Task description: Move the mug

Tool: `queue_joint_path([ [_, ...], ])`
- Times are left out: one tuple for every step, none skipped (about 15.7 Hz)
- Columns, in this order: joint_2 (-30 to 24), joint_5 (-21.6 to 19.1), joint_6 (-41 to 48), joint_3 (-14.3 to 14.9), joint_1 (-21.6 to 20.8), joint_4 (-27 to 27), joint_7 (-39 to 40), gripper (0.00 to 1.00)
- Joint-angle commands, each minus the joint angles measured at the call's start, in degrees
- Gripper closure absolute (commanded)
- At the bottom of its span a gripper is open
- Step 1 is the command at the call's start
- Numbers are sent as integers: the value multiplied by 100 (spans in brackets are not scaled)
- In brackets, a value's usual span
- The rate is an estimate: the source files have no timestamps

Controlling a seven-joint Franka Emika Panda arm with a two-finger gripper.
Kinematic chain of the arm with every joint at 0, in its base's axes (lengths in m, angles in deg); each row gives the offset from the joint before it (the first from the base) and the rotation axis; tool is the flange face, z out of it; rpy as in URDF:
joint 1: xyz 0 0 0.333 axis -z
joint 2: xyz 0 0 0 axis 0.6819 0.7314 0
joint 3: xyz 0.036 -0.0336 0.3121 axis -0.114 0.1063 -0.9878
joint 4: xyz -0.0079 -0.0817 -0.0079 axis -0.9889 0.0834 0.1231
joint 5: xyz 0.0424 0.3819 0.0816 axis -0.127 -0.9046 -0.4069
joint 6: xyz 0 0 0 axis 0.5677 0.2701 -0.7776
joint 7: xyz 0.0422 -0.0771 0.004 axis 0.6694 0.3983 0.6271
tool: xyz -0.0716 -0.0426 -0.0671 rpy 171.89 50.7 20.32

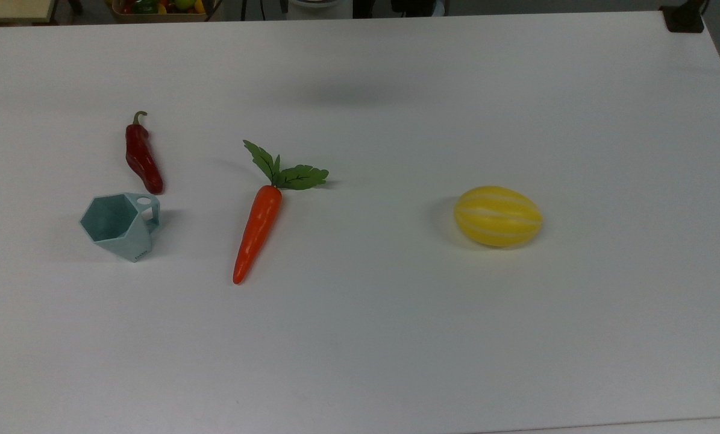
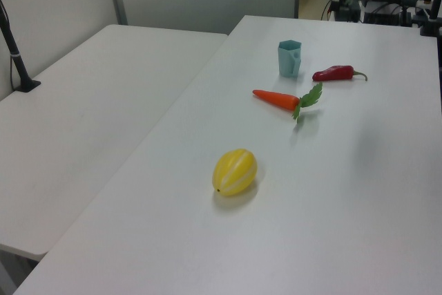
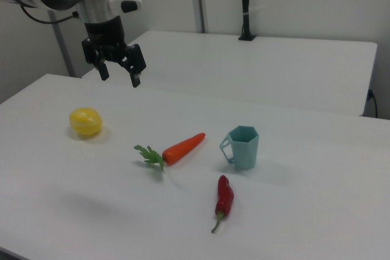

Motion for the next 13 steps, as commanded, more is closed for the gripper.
queue_joint_path([
  [-199, -84, -72, 86, -70, -205, -143, 0],
  [-217, -66, -81, 42, -70, -214, -143, 0],
  [-200, -75, -63, 42, -70, -214, -152, 0],
  [-199, -75, -28, 42, -70, -223, -161, 0],
  [-208, -75, 33, 42, -70, -223, -178, 0],
  [-200, -66, 51, 42, -70, -223, -178, 0],
  [-191, -66, 42, 42, -70, -214, -178, 0],
  [-191, -66, 51, 42, -70, -214, -161, 0],
  [-191, -66, 60, 42, -70, -214, -161, 0],
  [-199, -57, 60, 50, -70, -214, -161, 0],
  [-191, -49, 69, 51, -70, -214, -178, 0],
  [-191, -57, 69, 59, -70, -214, -187, 0],
  [-199, -57, 77, 59, -70, -205, -205, 0],
])
